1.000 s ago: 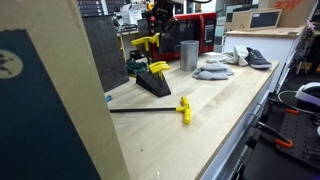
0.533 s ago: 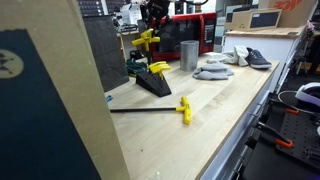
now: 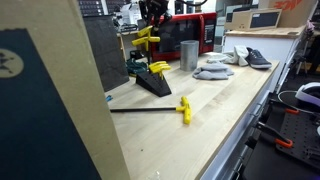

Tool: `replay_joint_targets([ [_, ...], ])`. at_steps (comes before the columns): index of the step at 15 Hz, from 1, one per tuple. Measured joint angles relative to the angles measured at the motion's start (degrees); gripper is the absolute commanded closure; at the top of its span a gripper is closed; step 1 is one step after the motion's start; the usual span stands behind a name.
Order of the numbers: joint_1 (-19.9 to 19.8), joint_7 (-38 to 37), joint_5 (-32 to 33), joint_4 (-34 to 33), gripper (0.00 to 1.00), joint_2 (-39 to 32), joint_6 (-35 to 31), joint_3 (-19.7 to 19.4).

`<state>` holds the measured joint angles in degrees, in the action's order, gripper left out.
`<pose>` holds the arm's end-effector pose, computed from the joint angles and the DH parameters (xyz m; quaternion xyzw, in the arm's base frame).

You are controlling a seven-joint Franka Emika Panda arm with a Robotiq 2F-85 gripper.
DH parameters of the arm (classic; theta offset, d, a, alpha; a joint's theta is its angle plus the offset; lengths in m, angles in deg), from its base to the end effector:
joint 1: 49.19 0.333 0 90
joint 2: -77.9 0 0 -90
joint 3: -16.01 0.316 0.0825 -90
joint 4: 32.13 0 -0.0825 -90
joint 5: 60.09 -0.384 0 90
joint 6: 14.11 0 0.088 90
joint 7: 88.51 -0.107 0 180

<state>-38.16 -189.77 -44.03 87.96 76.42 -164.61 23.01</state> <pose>0.5584 0.1883 0.4643 -0.7834 0.5620 -0.2075 0.1654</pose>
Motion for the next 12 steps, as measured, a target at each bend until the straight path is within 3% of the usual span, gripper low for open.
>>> replay_joint_targets([
  [6, -0.6, -23.0, 13.2, 1.3, 0.94, 1.9, 0.0, -0.2],
  [12, -0.6, -31.6, 14.5, 3.0, 0.94, 1.0, 0.2, -0.1],
])
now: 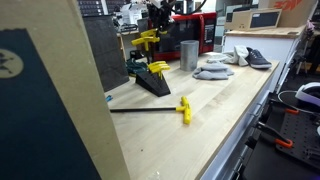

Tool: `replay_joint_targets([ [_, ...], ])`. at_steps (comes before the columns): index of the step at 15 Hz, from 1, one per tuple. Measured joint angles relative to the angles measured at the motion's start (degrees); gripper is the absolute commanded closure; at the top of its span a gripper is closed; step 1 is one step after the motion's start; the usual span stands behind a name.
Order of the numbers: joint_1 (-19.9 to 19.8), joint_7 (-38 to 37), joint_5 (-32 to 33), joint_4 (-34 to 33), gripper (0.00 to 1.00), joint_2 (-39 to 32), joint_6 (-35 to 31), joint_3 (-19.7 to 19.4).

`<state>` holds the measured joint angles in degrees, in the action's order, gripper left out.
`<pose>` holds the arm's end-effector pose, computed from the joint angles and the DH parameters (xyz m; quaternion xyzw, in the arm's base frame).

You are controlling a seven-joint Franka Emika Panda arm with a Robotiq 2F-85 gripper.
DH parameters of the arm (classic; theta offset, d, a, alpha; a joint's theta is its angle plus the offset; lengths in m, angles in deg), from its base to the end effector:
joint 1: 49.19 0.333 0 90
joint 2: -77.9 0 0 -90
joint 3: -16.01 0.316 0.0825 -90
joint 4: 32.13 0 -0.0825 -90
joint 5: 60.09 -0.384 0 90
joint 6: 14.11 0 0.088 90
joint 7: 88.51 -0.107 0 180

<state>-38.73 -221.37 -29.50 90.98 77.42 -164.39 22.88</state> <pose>0.5459 0.1827 0.4458 -0.6636 0.6912 -0.2309 0.1691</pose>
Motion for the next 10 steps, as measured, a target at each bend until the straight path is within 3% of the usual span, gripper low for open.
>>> replay_joint_targets([
  [10, 0.0, -2.6, 0.0, 0.2, 0.94, -1.5, 0.0, 0.0],
])
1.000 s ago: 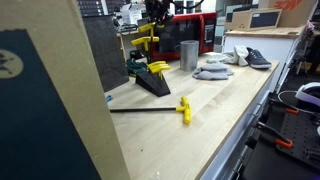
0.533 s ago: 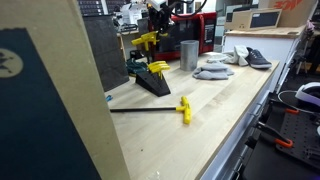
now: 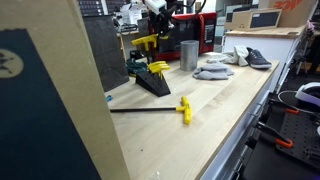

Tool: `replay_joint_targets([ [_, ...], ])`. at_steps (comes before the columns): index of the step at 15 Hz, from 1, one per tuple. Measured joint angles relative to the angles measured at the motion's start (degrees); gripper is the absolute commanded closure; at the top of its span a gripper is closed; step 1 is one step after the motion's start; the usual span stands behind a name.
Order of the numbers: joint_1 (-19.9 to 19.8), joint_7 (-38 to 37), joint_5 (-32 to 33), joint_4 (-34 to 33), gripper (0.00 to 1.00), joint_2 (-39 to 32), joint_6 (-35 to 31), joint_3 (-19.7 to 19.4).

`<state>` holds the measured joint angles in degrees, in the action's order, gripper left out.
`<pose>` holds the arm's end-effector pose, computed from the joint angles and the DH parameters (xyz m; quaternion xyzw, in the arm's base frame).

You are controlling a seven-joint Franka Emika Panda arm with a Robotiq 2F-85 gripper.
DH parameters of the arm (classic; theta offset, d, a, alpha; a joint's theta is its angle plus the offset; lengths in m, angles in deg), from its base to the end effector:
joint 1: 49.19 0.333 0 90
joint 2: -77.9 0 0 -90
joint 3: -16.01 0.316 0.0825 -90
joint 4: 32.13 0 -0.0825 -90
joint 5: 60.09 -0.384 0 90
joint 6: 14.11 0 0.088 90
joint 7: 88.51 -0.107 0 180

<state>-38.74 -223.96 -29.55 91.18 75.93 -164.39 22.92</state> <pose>0.5478 0.1832 0.4293 -0.6515 0.7079 -0.2194 0.1623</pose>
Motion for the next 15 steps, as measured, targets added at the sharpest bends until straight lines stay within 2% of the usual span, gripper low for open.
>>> replay_joint_targets([
  [15, 0.4, -0.1, -1.0, -0.9, 0.94, -1.0, -0.1, 0.0],
])
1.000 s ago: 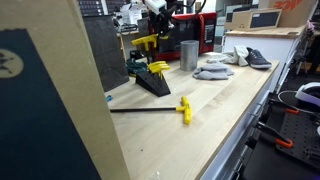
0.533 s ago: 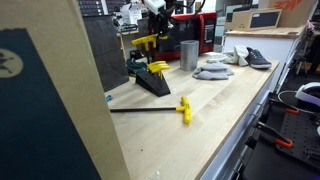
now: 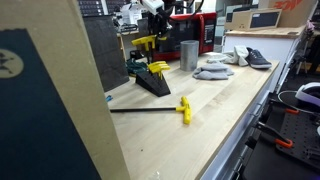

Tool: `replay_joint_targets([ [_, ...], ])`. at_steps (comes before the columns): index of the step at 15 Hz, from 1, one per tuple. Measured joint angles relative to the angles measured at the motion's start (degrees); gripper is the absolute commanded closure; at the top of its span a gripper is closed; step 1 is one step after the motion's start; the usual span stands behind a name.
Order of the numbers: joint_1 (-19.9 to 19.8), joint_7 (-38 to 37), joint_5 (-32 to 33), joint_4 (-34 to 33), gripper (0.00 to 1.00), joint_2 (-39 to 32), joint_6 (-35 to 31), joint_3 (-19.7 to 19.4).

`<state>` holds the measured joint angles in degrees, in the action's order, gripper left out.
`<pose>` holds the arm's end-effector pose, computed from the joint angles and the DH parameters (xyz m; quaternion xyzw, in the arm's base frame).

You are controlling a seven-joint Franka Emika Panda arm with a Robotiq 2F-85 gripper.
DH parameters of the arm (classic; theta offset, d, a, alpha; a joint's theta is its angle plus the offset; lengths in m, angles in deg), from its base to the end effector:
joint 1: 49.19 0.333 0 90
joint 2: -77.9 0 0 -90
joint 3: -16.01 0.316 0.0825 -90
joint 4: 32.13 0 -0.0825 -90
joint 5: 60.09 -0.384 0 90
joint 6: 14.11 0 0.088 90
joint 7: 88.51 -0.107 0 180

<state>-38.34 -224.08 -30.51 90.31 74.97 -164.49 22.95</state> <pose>0.5514 0.1885 0.4274 -0.6494 0.7112 -0.2122 0.1657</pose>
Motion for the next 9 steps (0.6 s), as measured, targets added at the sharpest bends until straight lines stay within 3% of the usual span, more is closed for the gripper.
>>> replay_joint_targets([
  [9, -0.1, -2.7, -0.1, -0.2, 0.94, -0.3, 0.0, -0.4],
])
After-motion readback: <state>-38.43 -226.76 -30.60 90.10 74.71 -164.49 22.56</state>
